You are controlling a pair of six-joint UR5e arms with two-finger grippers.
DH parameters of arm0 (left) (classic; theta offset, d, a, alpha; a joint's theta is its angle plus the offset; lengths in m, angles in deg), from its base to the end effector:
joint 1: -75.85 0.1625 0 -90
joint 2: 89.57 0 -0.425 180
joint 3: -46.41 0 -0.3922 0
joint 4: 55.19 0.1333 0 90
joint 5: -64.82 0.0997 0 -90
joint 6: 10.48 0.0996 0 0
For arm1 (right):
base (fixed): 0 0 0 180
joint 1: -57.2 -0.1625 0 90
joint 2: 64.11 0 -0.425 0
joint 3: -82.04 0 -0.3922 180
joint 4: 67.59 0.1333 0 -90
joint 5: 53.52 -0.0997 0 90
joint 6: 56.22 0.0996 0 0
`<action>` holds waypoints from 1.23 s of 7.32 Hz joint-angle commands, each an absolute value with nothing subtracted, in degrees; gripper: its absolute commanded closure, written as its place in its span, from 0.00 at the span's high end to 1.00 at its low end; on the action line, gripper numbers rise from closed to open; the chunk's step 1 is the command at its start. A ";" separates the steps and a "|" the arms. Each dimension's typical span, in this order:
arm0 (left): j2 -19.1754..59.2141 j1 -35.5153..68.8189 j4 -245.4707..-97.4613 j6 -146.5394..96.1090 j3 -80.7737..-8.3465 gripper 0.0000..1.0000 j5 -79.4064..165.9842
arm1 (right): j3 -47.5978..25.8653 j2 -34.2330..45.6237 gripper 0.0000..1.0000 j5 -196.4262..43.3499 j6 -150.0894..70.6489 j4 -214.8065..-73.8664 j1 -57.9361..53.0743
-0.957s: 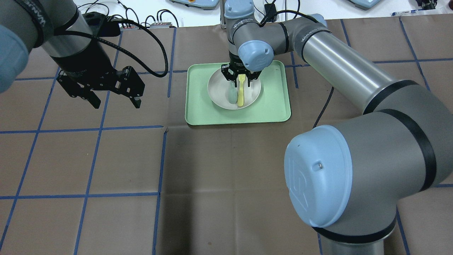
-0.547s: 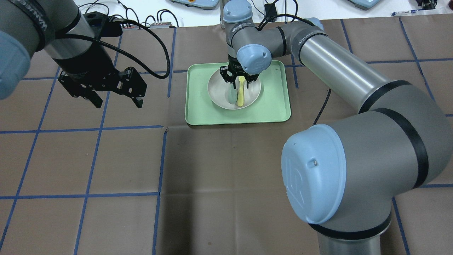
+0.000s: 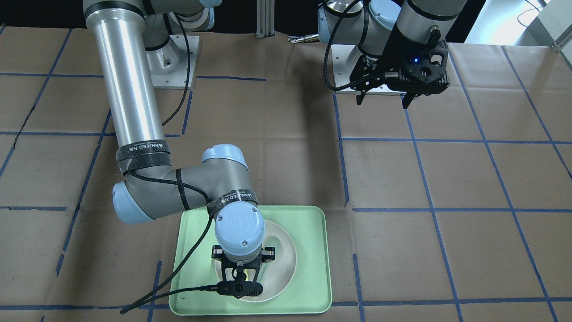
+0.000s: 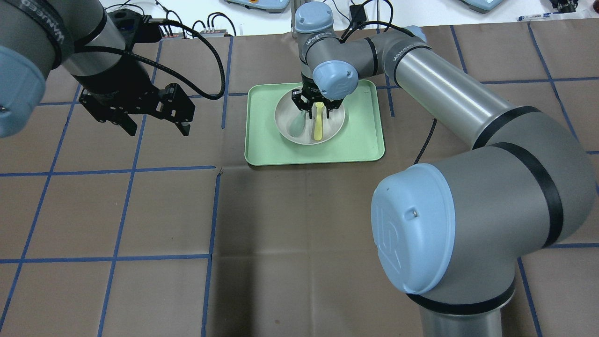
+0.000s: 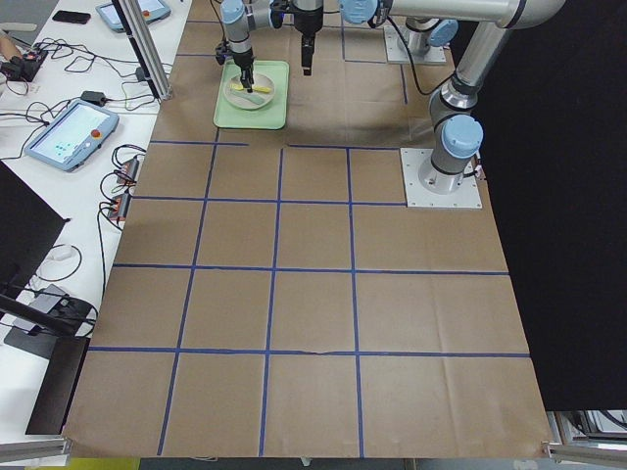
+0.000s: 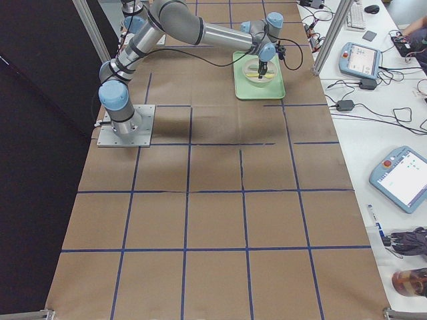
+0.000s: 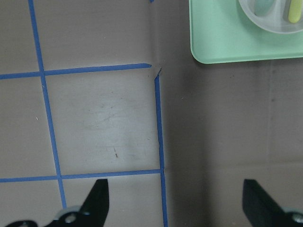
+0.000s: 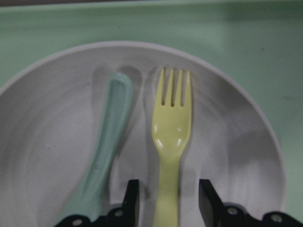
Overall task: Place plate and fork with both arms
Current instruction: 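Lower the right gripper and grasp the yellow fork's handle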
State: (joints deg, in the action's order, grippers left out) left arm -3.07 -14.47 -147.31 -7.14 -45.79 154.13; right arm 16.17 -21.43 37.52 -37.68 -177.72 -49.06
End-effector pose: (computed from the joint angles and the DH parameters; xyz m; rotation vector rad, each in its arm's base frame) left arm -0.1371 -0.4637 0.4946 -0.0998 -3.1275 -0.0219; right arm 0.3410 -0.6997 0.1914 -0.0611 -3.1069 -0.0708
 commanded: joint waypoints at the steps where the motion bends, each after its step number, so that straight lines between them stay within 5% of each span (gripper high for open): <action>1: -3.09 -14.42 -147.30 -6.97 -45.88 1.00 154.12 | 16.12 -21.57 0.52 37.45 -37.68 -177.72 -49.15; 6: -3.09 -14.42 -147.38 -6.97 -45.88 1.00 154.12 | 16.56 -21.84 0.32 37.19 -37.50 -177.80 -48.97; 9: -3.09 -14.33 -147.38 -6.97 -45.88 1.00 154.12 | 16.65 -21.84 0.05 36.75 -36.45 -177.72 -48.97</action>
State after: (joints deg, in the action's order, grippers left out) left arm -3.09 -14.34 -147.38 -6.97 -45.88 154.12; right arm 16.63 -21.84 36.88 -36.59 -177.75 -48.97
